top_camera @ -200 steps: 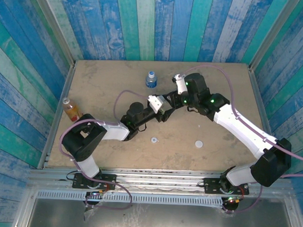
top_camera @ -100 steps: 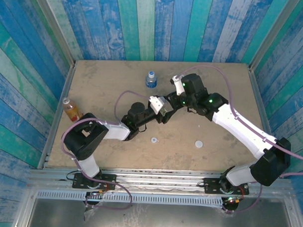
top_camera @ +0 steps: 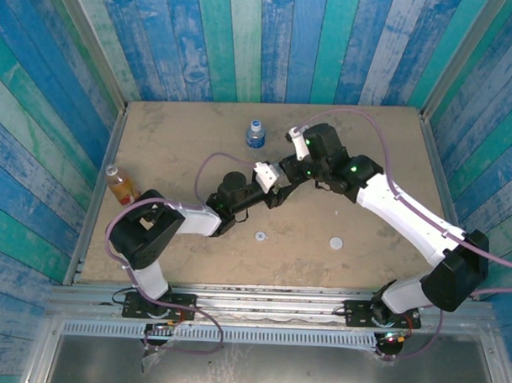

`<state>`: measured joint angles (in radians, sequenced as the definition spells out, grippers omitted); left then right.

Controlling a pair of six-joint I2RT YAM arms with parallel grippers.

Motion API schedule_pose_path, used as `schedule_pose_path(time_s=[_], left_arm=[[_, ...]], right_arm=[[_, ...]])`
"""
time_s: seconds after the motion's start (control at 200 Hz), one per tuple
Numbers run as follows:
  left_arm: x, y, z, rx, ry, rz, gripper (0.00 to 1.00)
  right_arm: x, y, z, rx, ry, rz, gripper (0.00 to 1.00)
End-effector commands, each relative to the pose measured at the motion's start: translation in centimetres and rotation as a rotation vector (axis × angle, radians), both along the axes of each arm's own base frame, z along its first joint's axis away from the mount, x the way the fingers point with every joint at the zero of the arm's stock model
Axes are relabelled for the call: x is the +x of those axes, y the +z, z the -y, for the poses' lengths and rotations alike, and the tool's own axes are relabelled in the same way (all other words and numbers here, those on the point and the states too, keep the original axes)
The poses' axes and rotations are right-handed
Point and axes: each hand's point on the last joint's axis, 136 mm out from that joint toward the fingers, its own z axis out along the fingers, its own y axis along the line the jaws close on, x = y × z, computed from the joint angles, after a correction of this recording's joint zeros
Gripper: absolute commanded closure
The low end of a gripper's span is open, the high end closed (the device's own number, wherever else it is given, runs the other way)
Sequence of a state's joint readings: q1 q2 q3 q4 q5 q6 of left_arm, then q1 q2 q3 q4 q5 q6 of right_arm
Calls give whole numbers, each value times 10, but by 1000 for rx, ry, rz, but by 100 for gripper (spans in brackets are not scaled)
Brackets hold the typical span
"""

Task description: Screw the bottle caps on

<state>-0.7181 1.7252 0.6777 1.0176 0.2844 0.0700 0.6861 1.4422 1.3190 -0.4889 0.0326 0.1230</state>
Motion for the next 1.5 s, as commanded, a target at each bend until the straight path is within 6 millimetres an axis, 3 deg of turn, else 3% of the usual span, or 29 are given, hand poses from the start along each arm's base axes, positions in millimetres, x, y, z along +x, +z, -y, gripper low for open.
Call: schedule_pose_path(time_s=[0.0,0.175,0.32,0.436,0.596,0.791,0.931,1.141,1.492], left_arm=[[-5,-7,4,-39,-35,-2,39],[-22,-13,5,-81,-117,9,38],[-37,-21,4,-93,-173,-3,38],[-48,-32,4,-59,-220,-13,38],[-55,-44,-1,-13,-226,-27,35],[-60,-50,0,-6,-254,-49,33],[-65,-50,3,-18,-286,-65,34],[-69,-58,4,-8,-313,-81,36],[-69,-69,1,6,-295,-96,39]], right_arm=[[-8,24,2,42,28,71,36],[-26,48,20,96,25,181,26],[-39,44,57,65,-85,216,25],[-53,18,93,16,-227,142,25],[-85,-40,137,-34,-412,-28,26],[-119,-108,155,-2,-506,-191,27],[-127,-142,165,-34,-558,-239,31],[-126,-177,163,-81,-587,-298,37],[-126,-214,152,-121,-554,-394,42]])
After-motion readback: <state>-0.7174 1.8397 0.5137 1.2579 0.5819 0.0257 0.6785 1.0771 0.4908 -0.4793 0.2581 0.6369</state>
